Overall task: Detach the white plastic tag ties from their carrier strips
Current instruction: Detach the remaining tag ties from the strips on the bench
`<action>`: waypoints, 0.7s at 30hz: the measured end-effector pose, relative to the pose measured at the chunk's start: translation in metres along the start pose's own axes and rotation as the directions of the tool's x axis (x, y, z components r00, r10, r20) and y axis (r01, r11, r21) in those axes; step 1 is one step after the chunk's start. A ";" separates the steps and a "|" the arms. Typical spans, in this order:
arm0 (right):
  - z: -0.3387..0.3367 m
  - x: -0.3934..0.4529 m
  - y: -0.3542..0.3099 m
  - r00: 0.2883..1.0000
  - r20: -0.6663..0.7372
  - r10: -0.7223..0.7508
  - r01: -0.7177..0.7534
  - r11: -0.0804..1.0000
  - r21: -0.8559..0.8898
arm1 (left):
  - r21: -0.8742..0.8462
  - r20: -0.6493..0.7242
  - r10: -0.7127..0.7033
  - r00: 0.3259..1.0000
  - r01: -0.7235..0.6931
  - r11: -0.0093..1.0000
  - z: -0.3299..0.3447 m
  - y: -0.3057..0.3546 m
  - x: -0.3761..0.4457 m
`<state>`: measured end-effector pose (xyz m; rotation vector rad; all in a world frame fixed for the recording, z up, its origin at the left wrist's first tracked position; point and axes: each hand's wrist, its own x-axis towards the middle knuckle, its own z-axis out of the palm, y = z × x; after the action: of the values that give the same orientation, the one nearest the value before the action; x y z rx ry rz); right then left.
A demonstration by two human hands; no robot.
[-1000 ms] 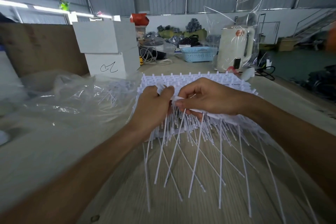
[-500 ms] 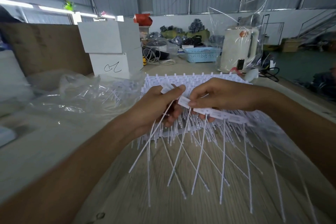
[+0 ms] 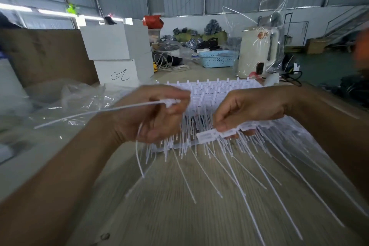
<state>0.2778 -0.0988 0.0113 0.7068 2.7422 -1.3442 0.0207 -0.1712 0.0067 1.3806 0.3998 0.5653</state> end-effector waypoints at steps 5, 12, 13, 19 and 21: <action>0.001 -0.002 0.009 0.987 -0.164 -0.007 0.031 0.989 0.143 | -0.019 -0.312 0.345 0.885 -0.369 0.929 0.000 0.007 0.002; 0.005 0.002 0.002 0.973 -0.230 -0.023 0.052 0.991 0.122 | -0.134 -0.306 0.553 0.775 -0.610 0.781 0.001 0.026 -0.008; 0.006 0.005 0.002 0.959 -0.281 -0.028 0.065 0.990 0.123 | -0.102 -0.359 0.536 0.764 -0.603 0.791 0.001 0.023 -0.008; 0.006 0.013 -0.003 0.906 -0.409 -0.113 0.169 0.980 0.104 | 0.040 -0.720 0.257 0.644 -0.332 0.942 0.004 -0.008 0.016; 0.005 0.012 -0.002 0.901 -0.417 -0.120 0.181 0.977 0.110 | 0.096 -0.729 0.262 0.632 -0.285 0.954 0.005 -0.010 0.022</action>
<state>0.2649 -0.0992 0.0072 0.8936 3.0995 -1.6060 0.0423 -0.1633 -0.0007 1.1337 0.8369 1.4041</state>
